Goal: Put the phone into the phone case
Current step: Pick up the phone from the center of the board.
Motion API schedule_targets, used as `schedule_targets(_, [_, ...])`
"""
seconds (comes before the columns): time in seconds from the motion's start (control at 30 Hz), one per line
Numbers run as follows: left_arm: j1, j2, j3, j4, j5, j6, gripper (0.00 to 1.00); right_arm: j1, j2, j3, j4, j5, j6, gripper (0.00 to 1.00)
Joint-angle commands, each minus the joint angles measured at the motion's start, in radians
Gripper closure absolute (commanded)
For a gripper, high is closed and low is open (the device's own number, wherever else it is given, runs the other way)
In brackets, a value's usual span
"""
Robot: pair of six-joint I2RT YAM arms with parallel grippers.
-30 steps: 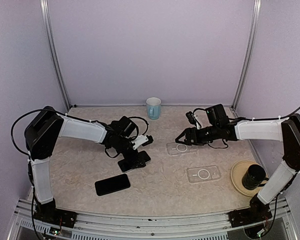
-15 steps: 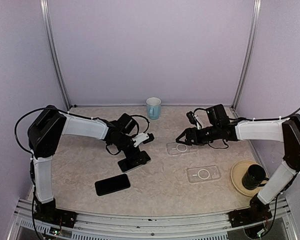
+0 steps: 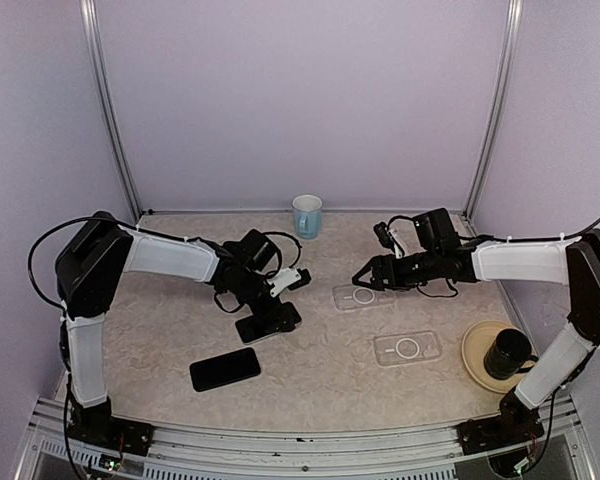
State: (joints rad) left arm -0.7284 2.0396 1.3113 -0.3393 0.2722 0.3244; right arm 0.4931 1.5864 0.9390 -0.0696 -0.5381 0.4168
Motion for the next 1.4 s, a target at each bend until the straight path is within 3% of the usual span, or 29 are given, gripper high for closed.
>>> schedule_targets(0.0, [-0.009, 0.0, -0.033, -0.071, -0.056, 0.002, 0.11, 0.008, -0.02, 0.006, 0.0, 0.0, -0.001, 0.24])
schedule_targets(0.43, [-0.03, 0.032, -0.021, -0.127, -0.122, 0.035, 0.14, 0.011, -0.02, -0.008, 0.01, -0.001, 0.004, 0.24])
schedule_targets(0.8, [-0.029, 0.039, -0.03, -0.106, -0.081, 0.033, 0.34, 0.01, -0.018, 0.009, -0.011, -0.008, -0.002, 0.24])
schedule_targets(1.37, [-0.072, -0.114, -0.097, 0.125, -0.115, -0.024, 0.43, 0.086, 0.101, 0.016, 0.102, -0.087, 0.079, 0.25])
